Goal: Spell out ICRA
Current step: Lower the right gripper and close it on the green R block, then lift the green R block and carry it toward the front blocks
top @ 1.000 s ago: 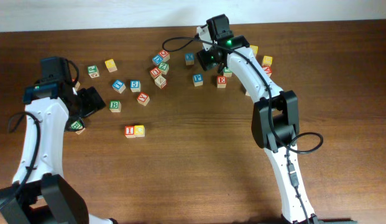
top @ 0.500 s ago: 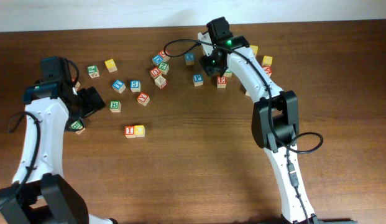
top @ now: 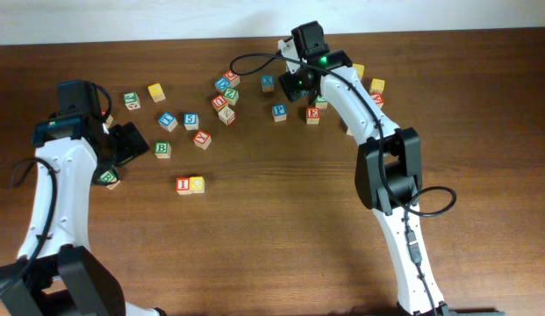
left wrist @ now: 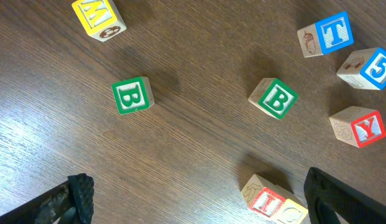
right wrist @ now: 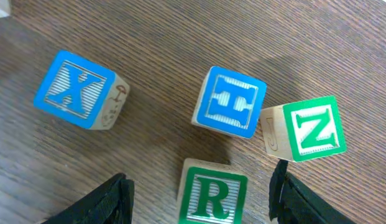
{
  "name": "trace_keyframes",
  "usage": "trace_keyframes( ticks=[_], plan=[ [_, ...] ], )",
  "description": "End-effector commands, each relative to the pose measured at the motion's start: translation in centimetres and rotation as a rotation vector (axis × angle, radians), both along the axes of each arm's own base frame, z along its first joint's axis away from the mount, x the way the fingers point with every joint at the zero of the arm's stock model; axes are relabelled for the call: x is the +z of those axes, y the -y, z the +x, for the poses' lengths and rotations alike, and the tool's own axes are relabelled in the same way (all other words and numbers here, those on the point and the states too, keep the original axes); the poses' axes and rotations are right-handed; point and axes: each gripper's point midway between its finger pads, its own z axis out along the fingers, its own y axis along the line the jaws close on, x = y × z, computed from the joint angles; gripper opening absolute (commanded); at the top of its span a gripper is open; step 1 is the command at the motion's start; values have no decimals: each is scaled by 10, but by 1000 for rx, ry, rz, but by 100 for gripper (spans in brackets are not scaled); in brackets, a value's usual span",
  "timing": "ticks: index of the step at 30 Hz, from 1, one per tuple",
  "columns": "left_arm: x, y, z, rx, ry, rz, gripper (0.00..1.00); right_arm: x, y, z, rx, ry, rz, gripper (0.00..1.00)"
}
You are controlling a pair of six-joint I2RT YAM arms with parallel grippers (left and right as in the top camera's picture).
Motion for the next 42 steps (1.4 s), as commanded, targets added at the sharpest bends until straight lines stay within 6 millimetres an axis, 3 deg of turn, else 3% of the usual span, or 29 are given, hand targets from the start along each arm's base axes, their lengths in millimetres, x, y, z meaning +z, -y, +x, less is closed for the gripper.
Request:
trace_keyframes(
  ticks=[1,3,10,16,21,26,27,30,32,34,42],
  plan=[
    [2,0,0,7,7,-7,99,-17,9,6,-33,1,-42,62],
    [2,0,0,7,7,-7,99,-17,9,7,-35,7,-38,58],
    [2,0,0,7,7,-7,99,-16,8,8,-35,11,-36,31],
    [2,0,0,7,7,-7,99,2,7,11,-74,33,-4,25],
    [2,0,0,7,7,-7,99,59,7,13,-75,112,25,22],
    [2,0,0,7,7,-7,99,143,10,4,-76,214,63,20],
    [2,0,0,7,7,-7,99,170,12,-4,-76,240,73,20],
    [2,0,0,7,7,-7,99,220,21,-31,-84,263,89,20],
    [2,0,0,7,7,-7,99,238,27,-50,-101,242,96,20],
    [2,0,0,7,7,-7,99,238,32,-71,-150,164,120,20],
    [2,0,0,7,7,-7,99,189,13,-143,-148,-229,181,19]
  ],
)
